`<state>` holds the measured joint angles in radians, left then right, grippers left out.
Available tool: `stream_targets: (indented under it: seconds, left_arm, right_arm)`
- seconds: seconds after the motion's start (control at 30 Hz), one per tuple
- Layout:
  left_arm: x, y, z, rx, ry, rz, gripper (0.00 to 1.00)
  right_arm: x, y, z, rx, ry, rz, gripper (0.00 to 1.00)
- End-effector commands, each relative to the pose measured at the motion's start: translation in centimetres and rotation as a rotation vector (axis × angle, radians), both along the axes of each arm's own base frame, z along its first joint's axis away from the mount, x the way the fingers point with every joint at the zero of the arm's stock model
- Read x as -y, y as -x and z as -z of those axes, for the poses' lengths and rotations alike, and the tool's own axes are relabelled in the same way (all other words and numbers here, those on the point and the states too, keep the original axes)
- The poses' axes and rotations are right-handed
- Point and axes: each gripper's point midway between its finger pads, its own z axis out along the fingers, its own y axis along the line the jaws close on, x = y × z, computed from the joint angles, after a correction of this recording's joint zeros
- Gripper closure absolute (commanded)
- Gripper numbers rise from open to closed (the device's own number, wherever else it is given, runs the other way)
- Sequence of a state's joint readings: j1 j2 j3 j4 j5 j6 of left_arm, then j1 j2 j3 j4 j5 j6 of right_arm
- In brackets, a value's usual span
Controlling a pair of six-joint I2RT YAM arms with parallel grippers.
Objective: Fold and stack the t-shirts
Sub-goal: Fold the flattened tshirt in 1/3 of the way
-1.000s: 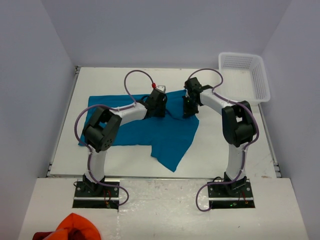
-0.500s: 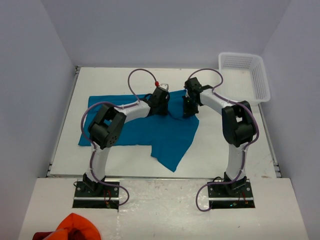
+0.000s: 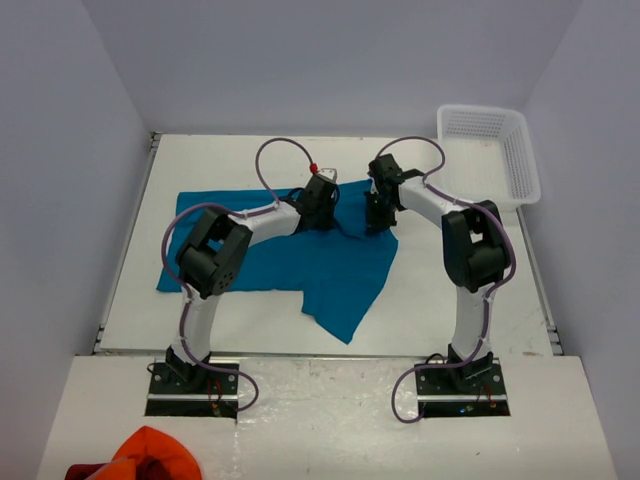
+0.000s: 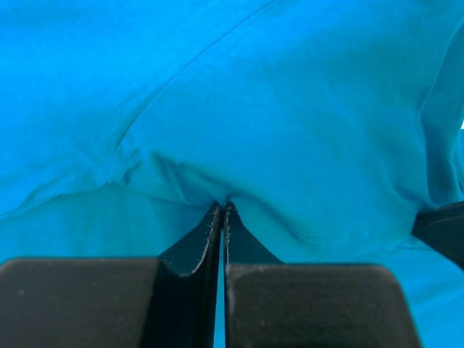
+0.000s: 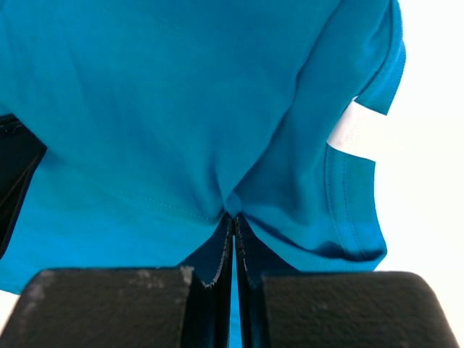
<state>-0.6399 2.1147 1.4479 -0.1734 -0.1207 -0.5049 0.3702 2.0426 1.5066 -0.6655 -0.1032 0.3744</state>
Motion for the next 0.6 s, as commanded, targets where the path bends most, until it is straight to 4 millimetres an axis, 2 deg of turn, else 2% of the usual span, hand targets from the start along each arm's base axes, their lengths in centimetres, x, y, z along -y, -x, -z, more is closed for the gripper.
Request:
stream_targets:
  seconds: [0.0,0.1,0.27,0.57]
  left_arm:
    - [-0.3,-0.2,-2.8,0.059,0.013,-0.012,1.00]
    - [-0.8,0.1,-3.7,0.073,0.012,-0.017,1.00]
    - [-2.2,1.4,-4.0,0.073,-0.006,-0.031,1.00]
    - [-3.4,3.0,-2.9,0.036,-0.039,-0.024,1.00]
  right_arm:
    - [-0.2,-1.3,-1.3,0.043,-0.006,0.027,1.00]
    - [0.0,-1.4,-1.9,0.057,0.008,0.033,1.00]
    - [0.7,-1.2,-2.6,0.071,0.034,0.051,1.00]
    - [1.6,-0.5,-2.8,0.061,0.066,0.062,1.00]
